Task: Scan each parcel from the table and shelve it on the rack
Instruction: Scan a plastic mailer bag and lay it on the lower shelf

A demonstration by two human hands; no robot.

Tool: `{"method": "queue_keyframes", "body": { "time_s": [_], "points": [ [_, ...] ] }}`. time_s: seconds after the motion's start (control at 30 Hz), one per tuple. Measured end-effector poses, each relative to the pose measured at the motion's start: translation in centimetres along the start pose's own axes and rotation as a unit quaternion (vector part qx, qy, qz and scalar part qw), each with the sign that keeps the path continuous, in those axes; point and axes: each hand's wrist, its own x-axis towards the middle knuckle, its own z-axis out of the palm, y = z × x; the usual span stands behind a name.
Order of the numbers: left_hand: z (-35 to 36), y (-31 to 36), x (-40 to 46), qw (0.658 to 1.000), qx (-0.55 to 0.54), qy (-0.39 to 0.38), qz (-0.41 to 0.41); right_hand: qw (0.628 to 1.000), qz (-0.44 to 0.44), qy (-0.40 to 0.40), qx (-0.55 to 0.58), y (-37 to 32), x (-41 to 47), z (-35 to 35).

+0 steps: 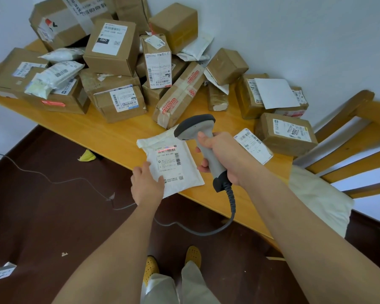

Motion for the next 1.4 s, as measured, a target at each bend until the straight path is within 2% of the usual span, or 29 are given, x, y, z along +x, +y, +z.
{"method": "queue_keyframes", "body": {
  "time_s": [0.07, 0.13, 0.2, 0.3, 0.57, 0.7, 0.83, 1.2, 1.27, 1.33, 1.4],
  "points": [
    [0.2, 0.2, 0.6, 0.992, 0.068, -0.043, 0.097, 1.000, -0.008, 0.000, -0.005, 0.1, 0.0, -0.2],
    [0.4, 0.6, 1.4, 0.975, 0.148, -0.100, 0.131, 1.000, -0.011, 0.002, -0.009, 0.2, 0.1, -0.3],
    [0.5, 1.2, 2.1, 0.958, 0.214, -0.118, 0.151, 1.000, -0.010, -0.002, -0.009, 0.4, 0.1, -0.4],
    [0.8, 1.9, 2.9, 0.950, 0.232, -0.142, 0.151, 1.000, -0.013, -0.015, -0.018, 0.5, 0.2, -0.3],
    [1.4, 3.0, 3.1, 0.954, 0.224, -0.176, 0.088, 1.000, -0.006, -0.018, -0.023, 0.6, 0.2, -0.2],
    [1.7, 2.7, 2.7, 0.968, 0.193, -0.151, 0.053, 1.000, 0.003, -0.010, -0.014, 0.7, 0.0, -0.3],
    [1.8, 2.4, 2.3, 0.982, 0.117, -0.150, 0.016, 1.000, 0.000, -0.012, -0.006, 0.8, -0.6, -0.5],
    [0.6, 2.3, 1.5, 0.984, 0.049, -0.169, 0.032, 1.000, -0.013, -0.001, 0.010, 0.7, -1.4, -0.7],
    [0.7, 3.0, 0.8, 0.983, 0.009, -0.184, 0.017, 1.000, -0.014, 0.003, 0.015, 0.7, -1.4, -0.7],
    [0.8, 4.1, 0.4, 0.966, -0.113, -0.224, -0.058, 1.000, -0.015, 0.017, 0.020, 0.7, -1.4, -0.7],
    [0.8, 5.4, 0.2, 0.909, -0.273, -0.279, -0.148, 0.999, -0.015, 0.032, 0.029, 0.7, -1.4, -0.9]
  ]
}}
